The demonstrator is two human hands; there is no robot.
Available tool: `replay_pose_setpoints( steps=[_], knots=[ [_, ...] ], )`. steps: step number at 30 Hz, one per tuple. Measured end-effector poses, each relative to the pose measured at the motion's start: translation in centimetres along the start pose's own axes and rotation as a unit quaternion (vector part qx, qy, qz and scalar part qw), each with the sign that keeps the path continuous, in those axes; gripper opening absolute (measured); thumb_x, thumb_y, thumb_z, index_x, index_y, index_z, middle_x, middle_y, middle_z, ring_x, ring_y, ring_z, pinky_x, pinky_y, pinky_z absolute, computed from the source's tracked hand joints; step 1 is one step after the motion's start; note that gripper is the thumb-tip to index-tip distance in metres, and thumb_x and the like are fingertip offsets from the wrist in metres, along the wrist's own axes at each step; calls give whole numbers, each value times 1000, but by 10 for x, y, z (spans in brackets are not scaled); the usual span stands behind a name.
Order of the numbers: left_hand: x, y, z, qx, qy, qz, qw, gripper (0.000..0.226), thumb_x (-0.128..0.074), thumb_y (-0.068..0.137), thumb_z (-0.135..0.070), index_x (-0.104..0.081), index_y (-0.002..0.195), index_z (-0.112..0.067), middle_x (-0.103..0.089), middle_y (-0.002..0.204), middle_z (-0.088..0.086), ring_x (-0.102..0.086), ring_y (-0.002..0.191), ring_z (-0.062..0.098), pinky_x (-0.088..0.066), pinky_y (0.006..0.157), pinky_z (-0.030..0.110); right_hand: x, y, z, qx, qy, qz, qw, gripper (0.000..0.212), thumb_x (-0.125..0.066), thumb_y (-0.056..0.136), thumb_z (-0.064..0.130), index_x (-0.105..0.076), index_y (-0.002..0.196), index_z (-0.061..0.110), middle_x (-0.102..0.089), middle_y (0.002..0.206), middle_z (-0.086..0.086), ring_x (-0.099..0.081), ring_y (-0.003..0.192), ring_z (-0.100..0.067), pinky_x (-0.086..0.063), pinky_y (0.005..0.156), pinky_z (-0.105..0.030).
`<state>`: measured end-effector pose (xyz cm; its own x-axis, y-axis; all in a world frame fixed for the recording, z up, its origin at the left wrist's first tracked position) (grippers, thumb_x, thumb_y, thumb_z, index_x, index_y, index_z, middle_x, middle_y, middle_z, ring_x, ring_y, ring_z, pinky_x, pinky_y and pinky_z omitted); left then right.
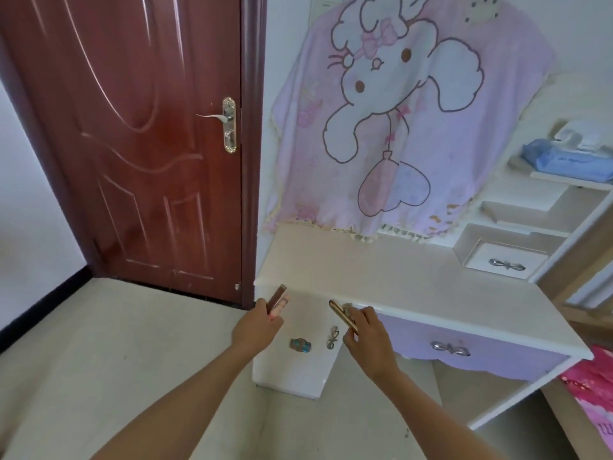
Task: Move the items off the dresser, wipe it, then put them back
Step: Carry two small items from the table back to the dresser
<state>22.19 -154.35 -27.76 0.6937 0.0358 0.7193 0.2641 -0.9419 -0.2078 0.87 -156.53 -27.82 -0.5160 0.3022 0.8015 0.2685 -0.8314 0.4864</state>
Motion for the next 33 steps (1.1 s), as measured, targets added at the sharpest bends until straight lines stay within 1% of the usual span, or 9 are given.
replay_pose_setpoints(
  steps=[3,6,11,14,17,21,25,29,33],
  knots=[
    [17,46,4,6,-5,-2,1000,17,-47,89,-25,-41,98,-11,-52,77,1,-52,72,22,-38,64,29,-21,46,5,7,-6,13,1000,67,-75,52,-10,-46,105,19,-57,73,-10,-54,46,-23,-35,45,-18],
    [33,93,5,-1,3,-1,1000,17,-47,89,-24,-38,96,-11,-51,80,3,-49,70,22,-37,64,29,-37,90,8,4,-17,3,1000,55,-64,56,-2,-48,104,17,-57,72,-9,-52,43,-22,-34,47,-19],
    [30,144,12,1,9,29,1000,16,-47,89,-26,-38,93,-13,-52,79,3,-51,71,22,-37,62,29,-70,115,-8,-83,35,27,996,46,-56,61,0,-58,105,11,-56,80,-12,-56,50,-27,-43,50,-27],
    [13,165,21,11,5,49,999,15,-46,90,-27,-39,92,-13,-48,71,-2,-52,70,20,-36,59,29,-82,116,-24,-129,45,50,989,43,-54,68,-2,-62,109,9,-55,86,-10,-60,62,-32,-44,57,-29],
    [1,183,22,27,5,60,998,15,-46,89,-28,-39,92,-14,-47,70,-4,-52,70,19,-37,60,28,-86,127,-45,-189,37,72,979,43,-56,78,-4,-58,119,9,-44,94,0,-59,80,-32,-43,68,-29],
    [-1,213,17,35,15,62,997,16,-45,90,-28,-38,93,-14,-47,72,-3,-51,71,19,-37,62,28,-97,153,-65,-199,40,89,975,44,-56,78,-3,-57,120,9,-42,95,2,-57,77,-31,-41,67,-28],
    [4,262,-1,52,30,35,998,19,-47,89,-29,-37,92,-13,-54,86,5,-53,77,23,-43,70,32,-119,199,-88,-181,46,95,978,42,-57,77,-4,-58,118,6,-52,99,-12,-58,77,-34,-43,64,-31],
    [3,311,-29,66,60,13,996,22,-46,88,-27,-40,98,-9,-53,89,6,-52,80,25,-42,71,32,-140,250,-113,-171,72,97,978,44,-55,78,-2,-56,121,9,-52,104,-13,-57,82,-35,-46,68,-34],
    [-11,351,-53,100,75,-2,992,29,-46,88,-27,-43,107,-6,-58,98,11,-58,97,31,-41,76,33,-156,285,-139,-146,92,112,979,46,-55,77,-2,-56,121,9,-52,104,-13,-57,80,-36,-50,72,-40]
  ],
)
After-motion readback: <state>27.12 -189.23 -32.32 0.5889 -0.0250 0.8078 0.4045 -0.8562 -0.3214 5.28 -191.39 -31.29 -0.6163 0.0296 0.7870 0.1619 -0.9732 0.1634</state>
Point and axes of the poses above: each hand's wrist, its own y-axis towards the middle knuckle, its own x-axis out of the back of the hand, z = x × y, the point moved 2 cm from there along y, towards the middle knuckle
